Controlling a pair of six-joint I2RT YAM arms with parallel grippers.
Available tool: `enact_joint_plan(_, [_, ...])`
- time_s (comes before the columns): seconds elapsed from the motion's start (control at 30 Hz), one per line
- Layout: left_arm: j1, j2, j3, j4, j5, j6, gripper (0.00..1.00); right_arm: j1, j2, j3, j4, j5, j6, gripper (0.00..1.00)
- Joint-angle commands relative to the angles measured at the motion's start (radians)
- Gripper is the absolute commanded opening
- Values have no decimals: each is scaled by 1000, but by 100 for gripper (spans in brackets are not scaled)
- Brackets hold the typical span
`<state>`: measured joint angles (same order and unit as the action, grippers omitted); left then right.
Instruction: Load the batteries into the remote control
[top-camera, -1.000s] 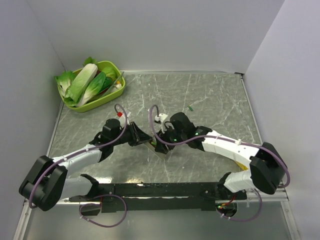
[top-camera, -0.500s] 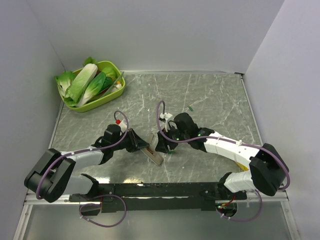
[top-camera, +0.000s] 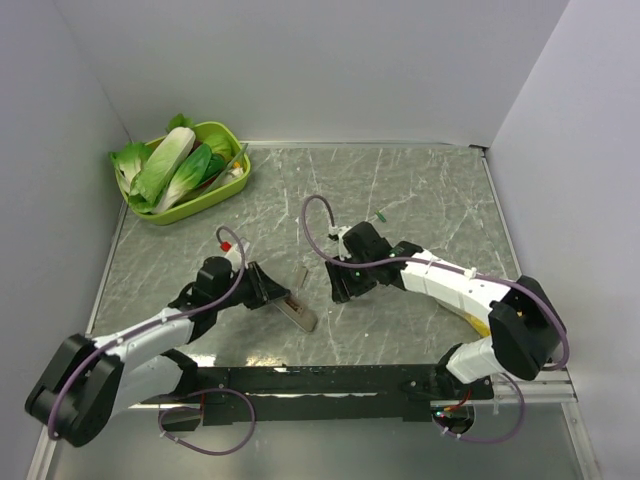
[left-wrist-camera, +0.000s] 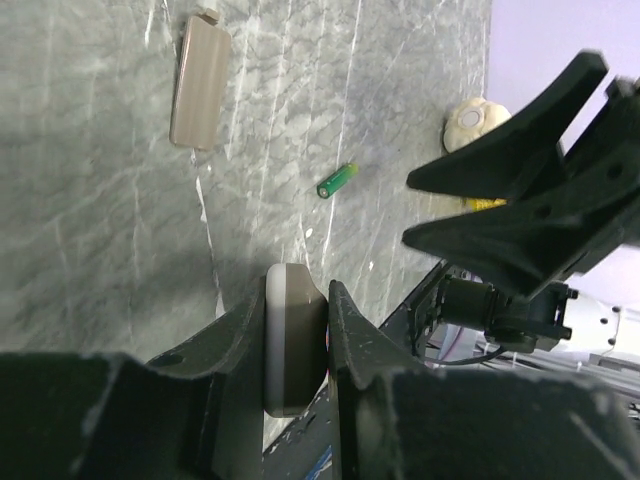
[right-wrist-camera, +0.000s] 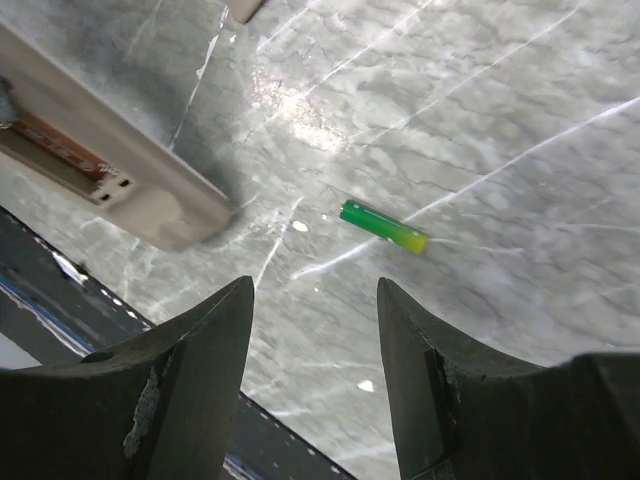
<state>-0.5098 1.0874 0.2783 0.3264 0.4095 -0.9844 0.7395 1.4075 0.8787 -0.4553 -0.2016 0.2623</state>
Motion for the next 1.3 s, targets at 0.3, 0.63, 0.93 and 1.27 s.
enact_joint_plan(0.3, [1,-187,-47,-66,-12,89,1,37,252,295,-266,39,-342,43])
enact_joint_plan(0.63, [2,-153,-51,-27,48,119,1,70,387,342,-289,24,-459,42])
enact_joint_plan(0.93, [2,-100,-34,-4,74,130,1,101,442,347,-284,57,-479,36])
enact_joint_plan(1.27, [4,-55,-18,16,84,135,1,107,452,313,-284,120,-485,8])
